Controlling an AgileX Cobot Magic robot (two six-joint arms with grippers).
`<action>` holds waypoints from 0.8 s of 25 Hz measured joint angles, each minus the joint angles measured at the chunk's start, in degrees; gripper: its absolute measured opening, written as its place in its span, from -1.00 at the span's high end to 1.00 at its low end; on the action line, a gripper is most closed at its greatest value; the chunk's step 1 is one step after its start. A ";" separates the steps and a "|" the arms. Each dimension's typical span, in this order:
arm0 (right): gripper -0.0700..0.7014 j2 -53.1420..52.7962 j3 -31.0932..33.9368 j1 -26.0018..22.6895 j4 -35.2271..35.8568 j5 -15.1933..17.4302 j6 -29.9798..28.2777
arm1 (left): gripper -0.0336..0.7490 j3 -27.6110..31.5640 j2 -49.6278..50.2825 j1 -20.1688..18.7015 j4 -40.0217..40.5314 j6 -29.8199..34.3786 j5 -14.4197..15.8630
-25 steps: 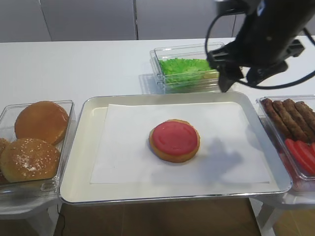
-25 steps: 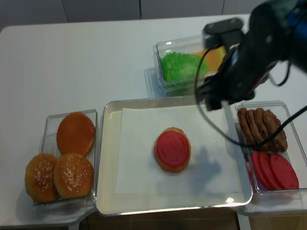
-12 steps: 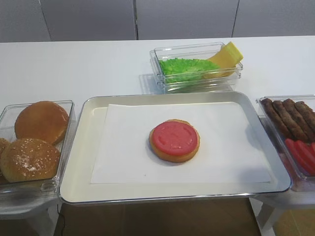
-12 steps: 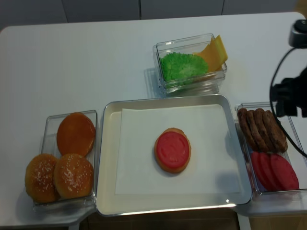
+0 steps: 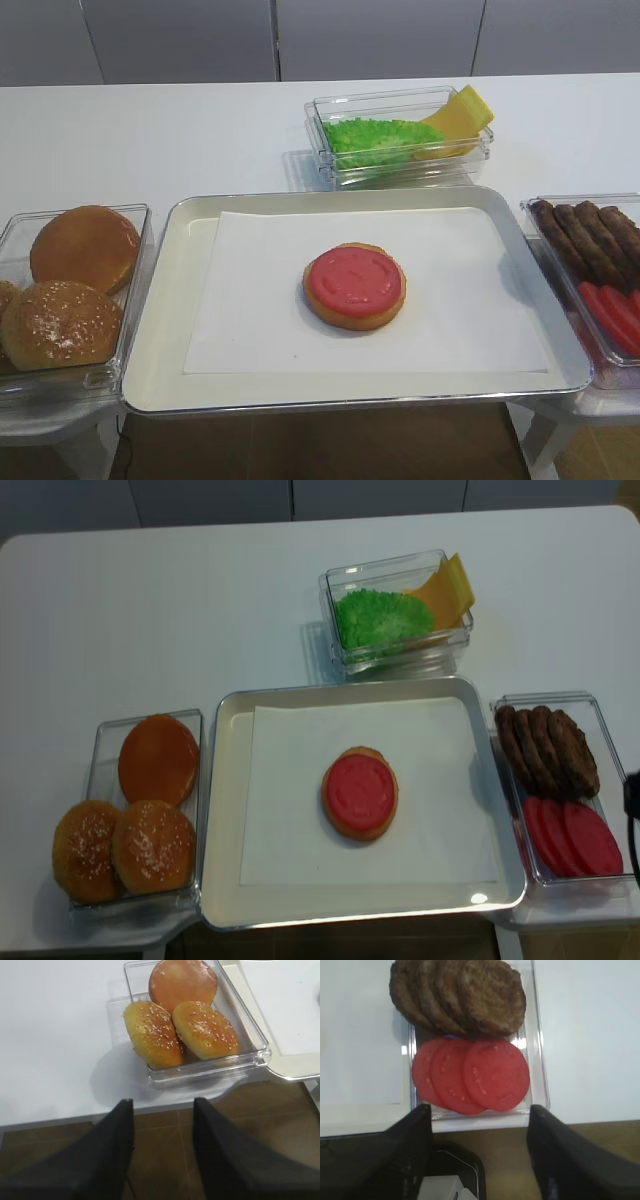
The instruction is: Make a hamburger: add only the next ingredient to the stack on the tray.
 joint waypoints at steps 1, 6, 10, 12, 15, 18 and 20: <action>-0.34 -1.48 0.60 0.00 0.00 1.05 0.00 | 0.15 0.00 0.00 0.00 0.00 0.00 0.00; -0.34 -10.83 3.72 0.00 0.00 5.15 -0.21 | 0.15 0.00 0.00 0.00 0.00 0.00 0.00; -0.34 -19.63 6.31 0.00 0.00 6.03 -0.44 | 0.15 0.00 0.00 0.00 0.00 0.00 0.00; -0.34 -23.96 6.98 0.00 0.09 6.74 -0.44 | 0.15 0.00 0.00 0.00 0.00 0.00 0.00; -0.34 -30.28 7.52 0.00 0.09 8.08 -0.54 | 0.15 0.00 0.00 0.00 0.00 0.00 0.00; -0.34 -36.31 7.55 0.00 0.09 9.43 -0.56 | 0.15 0.00 0.00 0.00 0.00 0.00 0.00; -0.34 -39.57 7.55 0.00 0.09 9.91 -0.66 | 0.15 0.00 0.00 0.00 0.00 0.00 0.00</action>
